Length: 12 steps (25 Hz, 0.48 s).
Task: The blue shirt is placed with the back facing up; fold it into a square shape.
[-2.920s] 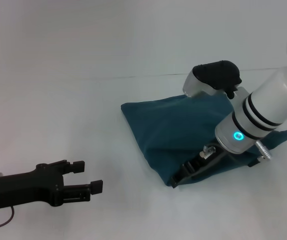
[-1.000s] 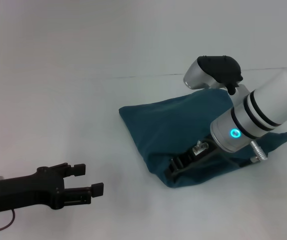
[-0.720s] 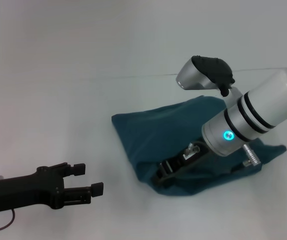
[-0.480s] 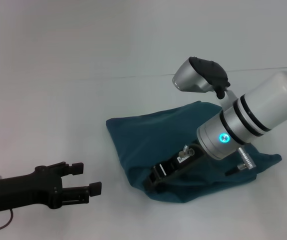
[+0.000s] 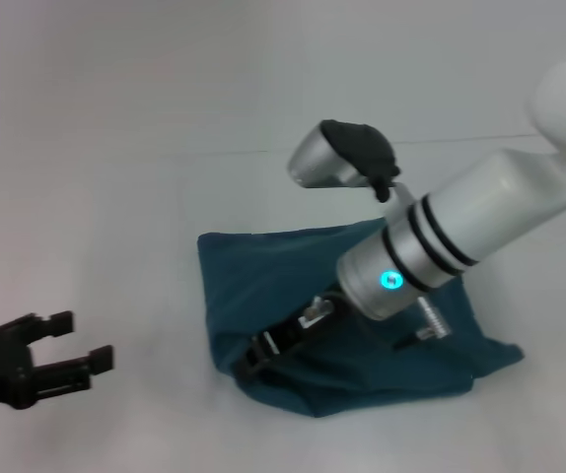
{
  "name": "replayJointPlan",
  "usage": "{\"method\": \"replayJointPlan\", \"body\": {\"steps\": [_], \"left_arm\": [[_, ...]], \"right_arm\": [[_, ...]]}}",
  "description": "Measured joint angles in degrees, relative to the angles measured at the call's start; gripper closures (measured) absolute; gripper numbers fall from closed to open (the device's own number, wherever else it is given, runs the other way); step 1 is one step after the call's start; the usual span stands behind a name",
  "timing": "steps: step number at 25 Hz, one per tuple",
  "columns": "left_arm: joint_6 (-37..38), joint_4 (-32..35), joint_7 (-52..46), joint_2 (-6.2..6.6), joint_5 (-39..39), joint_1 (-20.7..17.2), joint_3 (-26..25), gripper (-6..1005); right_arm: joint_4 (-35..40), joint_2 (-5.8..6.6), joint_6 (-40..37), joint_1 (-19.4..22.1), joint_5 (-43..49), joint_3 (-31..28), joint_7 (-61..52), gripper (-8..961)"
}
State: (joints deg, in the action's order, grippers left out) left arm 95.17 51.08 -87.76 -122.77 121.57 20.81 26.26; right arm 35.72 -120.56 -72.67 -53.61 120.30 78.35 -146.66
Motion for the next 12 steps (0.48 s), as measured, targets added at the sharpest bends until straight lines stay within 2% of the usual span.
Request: {"method": "replayJointPlan", "body": {"steps": [3, 12], "left_arm": [[0.41, 0.42, 0.41, 0.12, 0.06, -1.03, -1.56, 122], [0.99, 0.5, 1.51, -0.19, 0.11, -1.88, -2.67, 124]], "right_arm": [[-0.3, -0.25, 2.94, -1.76, -4.54, 5.84, 0.02, 915], [-3.35, -0.49, 7.56, -4.76, -10.3, 12.8, 0.04, 858]]}}
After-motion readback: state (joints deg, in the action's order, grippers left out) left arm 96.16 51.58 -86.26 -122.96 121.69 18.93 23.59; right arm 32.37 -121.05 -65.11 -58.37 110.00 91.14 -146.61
